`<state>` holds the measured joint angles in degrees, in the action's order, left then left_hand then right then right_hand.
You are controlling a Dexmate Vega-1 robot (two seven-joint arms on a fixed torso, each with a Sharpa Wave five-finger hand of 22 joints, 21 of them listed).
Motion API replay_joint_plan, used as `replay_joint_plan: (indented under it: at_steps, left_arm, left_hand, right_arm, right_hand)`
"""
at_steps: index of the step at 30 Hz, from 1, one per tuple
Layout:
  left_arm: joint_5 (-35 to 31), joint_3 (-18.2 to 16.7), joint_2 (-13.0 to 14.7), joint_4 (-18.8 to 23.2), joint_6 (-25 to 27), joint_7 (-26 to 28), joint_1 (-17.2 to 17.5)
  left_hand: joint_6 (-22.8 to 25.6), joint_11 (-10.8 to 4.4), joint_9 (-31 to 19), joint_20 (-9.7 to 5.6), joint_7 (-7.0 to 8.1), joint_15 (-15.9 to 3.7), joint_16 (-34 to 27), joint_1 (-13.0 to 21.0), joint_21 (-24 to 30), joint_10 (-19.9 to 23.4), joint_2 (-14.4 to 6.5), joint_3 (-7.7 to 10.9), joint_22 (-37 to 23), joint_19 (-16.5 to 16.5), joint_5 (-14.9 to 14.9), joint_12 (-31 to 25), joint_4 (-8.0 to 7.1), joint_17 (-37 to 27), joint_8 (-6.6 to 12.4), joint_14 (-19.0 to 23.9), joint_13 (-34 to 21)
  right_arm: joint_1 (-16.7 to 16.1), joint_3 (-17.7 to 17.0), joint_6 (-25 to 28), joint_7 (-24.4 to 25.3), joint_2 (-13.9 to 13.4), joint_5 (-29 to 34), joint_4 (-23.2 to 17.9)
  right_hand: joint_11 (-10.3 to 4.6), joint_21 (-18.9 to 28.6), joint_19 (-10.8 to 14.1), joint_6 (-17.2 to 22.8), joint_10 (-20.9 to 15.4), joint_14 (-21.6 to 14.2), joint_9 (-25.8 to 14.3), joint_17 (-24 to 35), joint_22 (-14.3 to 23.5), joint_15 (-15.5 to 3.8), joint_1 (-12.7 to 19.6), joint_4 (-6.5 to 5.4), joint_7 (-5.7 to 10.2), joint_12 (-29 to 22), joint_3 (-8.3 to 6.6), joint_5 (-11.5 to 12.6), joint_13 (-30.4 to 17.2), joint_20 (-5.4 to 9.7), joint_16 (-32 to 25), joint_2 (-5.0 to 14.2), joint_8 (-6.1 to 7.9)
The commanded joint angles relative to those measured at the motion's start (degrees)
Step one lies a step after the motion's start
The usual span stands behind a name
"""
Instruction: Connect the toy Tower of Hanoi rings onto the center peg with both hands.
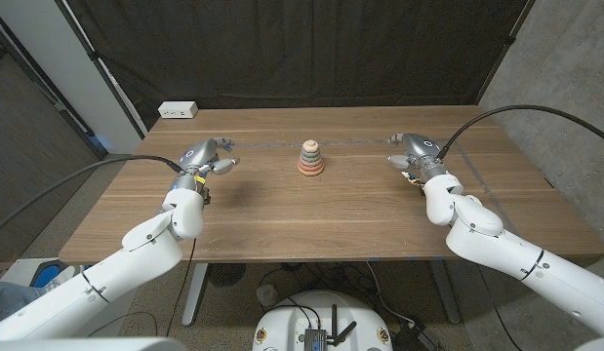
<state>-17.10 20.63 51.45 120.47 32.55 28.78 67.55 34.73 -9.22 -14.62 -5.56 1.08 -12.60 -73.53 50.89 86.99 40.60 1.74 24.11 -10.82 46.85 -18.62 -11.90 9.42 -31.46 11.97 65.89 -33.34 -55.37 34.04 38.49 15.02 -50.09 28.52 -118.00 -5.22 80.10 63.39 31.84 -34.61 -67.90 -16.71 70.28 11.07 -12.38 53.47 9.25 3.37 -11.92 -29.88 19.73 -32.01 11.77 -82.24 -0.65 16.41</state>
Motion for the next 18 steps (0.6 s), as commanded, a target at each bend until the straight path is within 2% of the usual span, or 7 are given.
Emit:
replay_joint_plan:
  at_steps: [1, 4, 18]
  left_arm:
    - [-3.5, 2.5, 0.2, 1.0, 4.1, -0.1, -1.1]
    - [-3.4, 2.5, 0.1, 0.7, 3.9, 0.1, -1.0]
    - [-3.5, 3.5, -0.7, -0.1, 2.9, 0.6, -1.0]
  left_hand:
    - [-0.3, -0.24, -0.1, -6.4, 0.1, -0.04, -0.5, 0.0, -0.1, -0.4, 0.3, -0.36, -0.1, -0.4, 0.3, 0.2, -0.1, 0.2, -0.16, 0.3, -0.1]
    - [-0.4, -0.26, -0.1, -6.41, 0.09, -0.04, -0.5, 0.0, -0.1, -0.4, 0.3, -0.42, -0.1, -0.4, 0.3, 0.2, -0.09, 0.2, -0.17, 0.3, -0.2]
    - [-0.7, -0.07, 0.1, -6.43, -0.06, -0.03, -1.0, 0.3, -0.2, -0.5, 0.0, -0.53, -0.1, -0.4, 0.2, 0.1, -0.02, 0.8, -0.12, 0.1, -0.2]
  right_arm:
    - [-2.1, -0.2, -0.6, 3.9, -0.2, 0.6, 2.3]
    - [-2.4, -0.2, -0.2, 3.7, -0.4, 0.7, 2.0]
    - [-2.9, 0.0, 1.1, 2.1, -1.8, 1.1, 0.3]
  right_hand:
    - [0.01, 0.3, 0.3, 0.5, -0.1, -0.1, -0.5, 0.2, 0.1, -0.08, -0.3, -0.13, -0.48, 0.0, -0.22, 0.2, -0.3, 0.92, -0.5, 0.16, 0.28]
    - [-0.07, 0.2, 0.2, 0.6, -0.4, 0.4, -0.5, -0.1, 0.1, -0.1, -0.3, -0.09, -0.92, -0.1, -0.27, 0.2, -0.4, 0.92, -0.2, 0.15, 0.35]
    - [0.02, 0.4, 0.1, 0.6, -1.1, 0.8, -0.5, -0.1, 0.2, -0.09, -0.6, -0.18, -1.21, -0.3, -0.33, 0.2, -0.5, 0.88, -0.3, 0.2, 0.26]
